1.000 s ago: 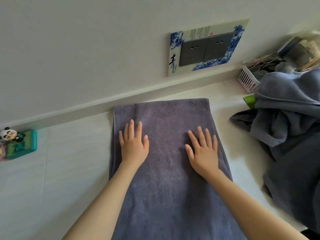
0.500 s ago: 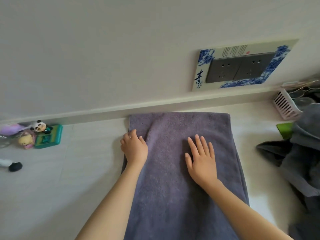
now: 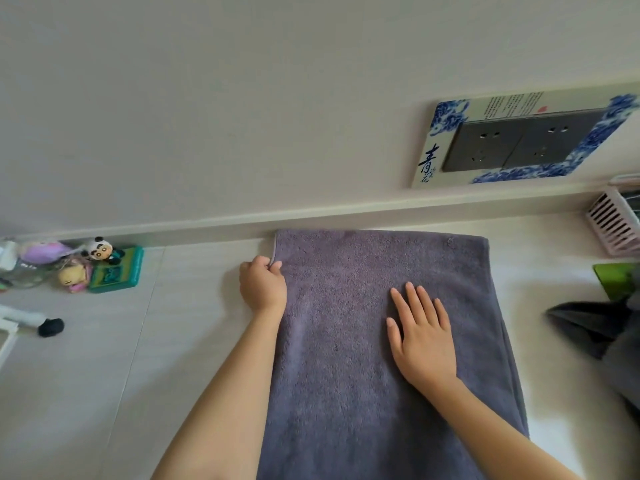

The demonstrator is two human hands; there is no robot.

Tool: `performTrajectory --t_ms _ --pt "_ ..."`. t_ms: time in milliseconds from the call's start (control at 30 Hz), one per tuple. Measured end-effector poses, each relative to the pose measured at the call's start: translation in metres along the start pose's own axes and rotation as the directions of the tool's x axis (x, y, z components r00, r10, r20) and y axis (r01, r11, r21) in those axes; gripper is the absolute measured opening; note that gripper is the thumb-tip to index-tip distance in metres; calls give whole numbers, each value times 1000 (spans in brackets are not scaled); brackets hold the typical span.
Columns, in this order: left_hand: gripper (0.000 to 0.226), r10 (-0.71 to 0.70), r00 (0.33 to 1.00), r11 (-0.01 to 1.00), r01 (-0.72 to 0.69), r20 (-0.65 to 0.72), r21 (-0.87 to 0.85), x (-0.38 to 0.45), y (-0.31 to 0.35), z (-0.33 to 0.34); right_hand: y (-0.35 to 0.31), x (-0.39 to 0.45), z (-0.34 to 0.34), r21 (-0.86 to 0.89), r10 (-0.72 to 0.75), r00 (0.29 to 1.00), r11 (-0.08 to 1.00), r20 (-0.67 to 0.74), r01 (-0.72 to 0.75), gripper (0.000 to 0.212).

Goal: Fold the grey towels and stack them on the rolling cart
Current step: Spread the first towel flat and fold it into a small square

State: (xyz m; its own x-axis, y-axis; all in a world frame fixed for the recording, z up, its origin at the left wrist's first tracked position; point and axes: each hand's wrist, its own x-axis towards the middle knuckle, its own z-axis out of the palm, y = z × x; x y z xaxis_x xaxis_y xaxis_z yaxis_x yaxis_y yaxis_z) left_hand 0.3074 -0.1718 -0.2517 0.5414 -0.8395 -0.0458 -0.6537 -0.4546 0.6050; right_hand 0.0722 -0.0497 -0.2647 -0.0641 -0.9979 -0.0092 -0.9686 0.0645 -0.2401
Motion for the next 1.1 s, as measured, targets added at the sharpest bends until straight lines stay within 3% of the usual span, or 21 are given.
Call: performTrajectory --t_ms 100,200,300,367,433,467,533,633,733,833,933,1000,1100 --pt "16 55 998 998 -55 1 17 1 -2 3 3 4 0 5 22 1000 1000 -20 -21 53" --pt "41 114 992 993 -115 46 15 2 5 6 21 24 -4 20 173 983 985 -64 -172 60" --pt "53 146 984 969 -163 97 188 -2 11 10 44 49 -11 -20 217 976 976 20 -217 72" --pt "45 235 969 918 -245 70 311 -8 12 14 50 61 -14 -57 200 978 979 65 -197 79" --pt "52 256 967 917 -243 1 317 -13 18 19 47 68 -15 -43 227 972 973 52 -225 82" --pt "59 269 963 923 -250 -23 294 -18 22 20 38 67 -15 -19 209 978 978 24 -208 79" --pt "62 395 919 879 -374 -12 297 -35 31 23 16 54 -11 22 19 1000 1000 -1 -18 65" --pt "60 521 820 733 -573 239 367 -70 17 27 0 24 2 -16 -285 957 958 58 286 55" --pt "72 427 777 689 -611 463 390 -76 -4 25 31 16 1 -58 -165 985 984 42 167 58" --pt "70 419 693 719 -648 587 251 -58 4 21 55 18 -5 -100 6 998 995 57 0 59" --pt "67 518 659 745 -660 545 90 -57 8 9 36 20 -9 -41 120 992 992 33 -118 60" --pt "60 565 693 675 -701 448 232 -74 -3 5 10 10 -9 15 57 998 998 -7 -57 56" --pt "60 491 727 617 -679 480 398 -102 -23 3 -15 -24 1 -39 -206 974 977 90 210 53"
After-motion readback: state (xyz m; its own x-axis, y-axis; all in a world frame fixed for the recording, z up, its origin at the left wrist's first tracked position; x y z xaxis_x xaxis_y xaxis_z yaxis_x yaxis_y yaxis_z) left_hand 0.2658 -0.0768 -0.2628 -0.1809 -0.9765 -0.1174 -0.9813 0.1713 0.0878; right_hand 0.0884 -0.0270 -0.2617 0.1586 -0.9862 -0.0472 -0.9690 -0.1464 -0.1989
